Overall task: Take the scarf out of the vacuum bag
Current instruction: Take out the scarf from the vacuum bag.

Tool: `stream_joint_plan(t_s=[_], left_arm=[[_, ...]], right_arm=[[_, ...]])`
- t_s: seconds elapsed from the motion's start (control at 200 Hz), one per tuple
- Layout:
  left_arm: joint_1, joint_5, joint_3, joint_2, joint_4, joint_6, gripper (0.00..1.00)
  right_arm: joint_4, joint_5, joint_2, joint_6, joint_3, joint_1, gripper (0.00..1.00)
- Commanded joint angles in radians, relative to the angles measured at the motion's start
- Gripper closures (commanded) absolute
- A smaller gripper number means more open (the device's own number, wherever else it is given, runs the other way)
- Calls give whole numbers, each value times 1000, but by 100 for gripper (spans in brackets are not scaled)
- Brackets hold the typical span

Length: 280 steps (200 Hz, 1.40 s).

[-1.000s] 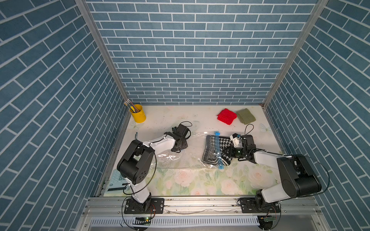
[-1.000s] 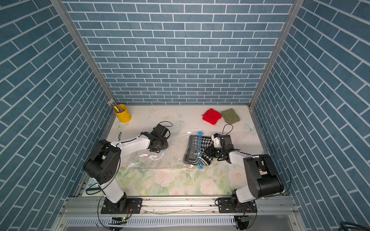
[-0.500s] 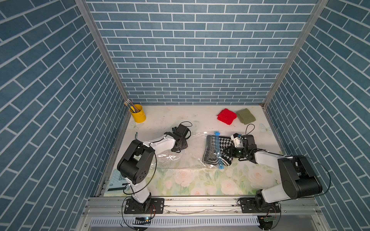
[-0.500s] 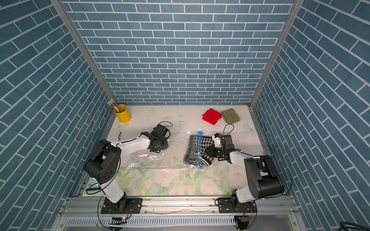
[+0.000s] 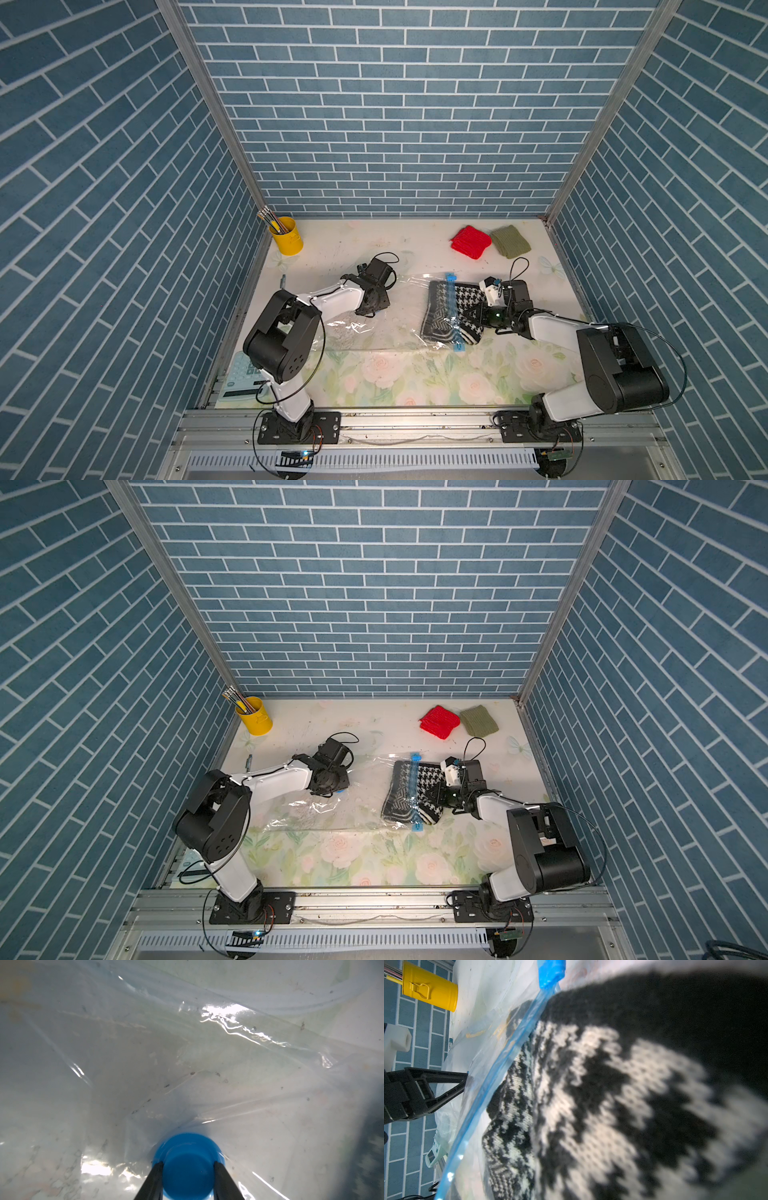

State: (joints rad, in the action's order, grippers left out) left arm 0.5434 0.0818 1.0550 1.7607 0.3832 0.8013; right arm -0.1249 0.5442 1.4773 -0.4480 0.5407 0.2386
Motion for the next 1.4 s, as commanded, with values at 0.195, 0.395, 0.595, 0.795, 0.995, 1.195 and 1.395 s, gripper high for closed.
stream_joint_plan(t_s=[0.195, 0.395, 0.595, 0.795, 0.995, 1.195, 1.395], left_arm=[[-7, 57, -10, 8, 34, 17, 92], [-8, 52, -10, 5, 28, 15, 91], [-8, 47, -11, 4, 25, 18, 91], [-7, 48, -12, -1, 22, 18, 91], [-7, 46, -23, -6, 13, 21, 91], [-7, 45, -17, -6, 14, 21, 91], [-8, 44, -18, -10, 10, 21, 91]], right_arm=[[34, -35, -43, 15, -15, -25, 100], [28, -30, -34, 17, -16, -26, 100], [24, -29, -31, 17, -19, -27, 100], [16, -26, -25, 16, -19, -25, 100], [15, -25, -19, 15, -15, -24, 100], [10, -23, -22, 14, -20, -26, 100], [7, -20, -23, 12, -21, -27, 100]])
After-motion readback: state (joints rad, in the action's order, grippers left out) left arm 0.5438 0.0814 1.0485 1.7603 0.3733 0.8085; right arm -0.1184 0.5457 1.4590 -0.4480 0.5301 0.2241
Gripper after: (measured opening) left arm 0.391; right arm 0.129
